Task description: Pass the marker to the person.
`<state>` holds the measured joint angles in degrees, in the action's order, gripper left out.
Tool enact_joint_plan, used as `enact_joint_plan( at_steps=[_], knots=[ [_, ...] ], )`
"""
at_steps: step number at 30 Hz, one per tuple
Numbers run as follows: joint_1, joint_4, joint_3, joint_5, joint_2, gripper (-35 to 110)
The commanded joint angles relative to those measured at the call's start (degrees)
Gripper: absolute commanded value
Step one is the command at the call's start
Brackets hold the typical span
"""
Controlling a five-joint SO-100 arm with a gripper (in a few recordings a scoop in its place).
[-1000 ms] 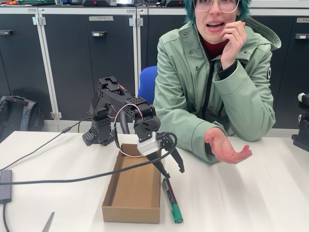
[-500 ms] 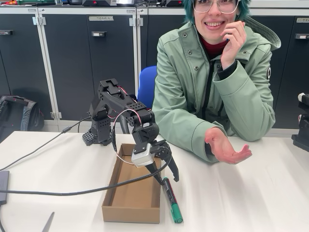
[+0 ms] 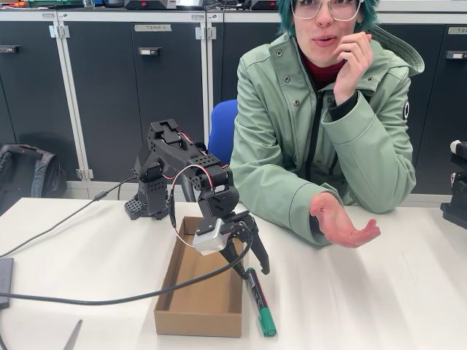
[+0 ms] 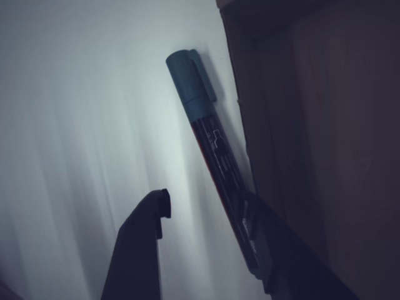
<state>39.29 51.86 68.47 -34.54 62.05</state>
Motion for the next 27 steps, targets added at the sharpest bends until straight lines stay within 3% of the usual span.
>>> enact_joint_plan(
  at_steps=[1,10,20,27],
  knots=[
    [-1.2,1.7,-1.1,0.9,0.3,23],
    [-1.5,5.3,0.4,3.6,0.7,23],
    [-2.0,-0.9,-9.9,4.6,-6.2,20],
    [-2.2,8.3,-19.9,4.1,-14.9,21]
  ],
)
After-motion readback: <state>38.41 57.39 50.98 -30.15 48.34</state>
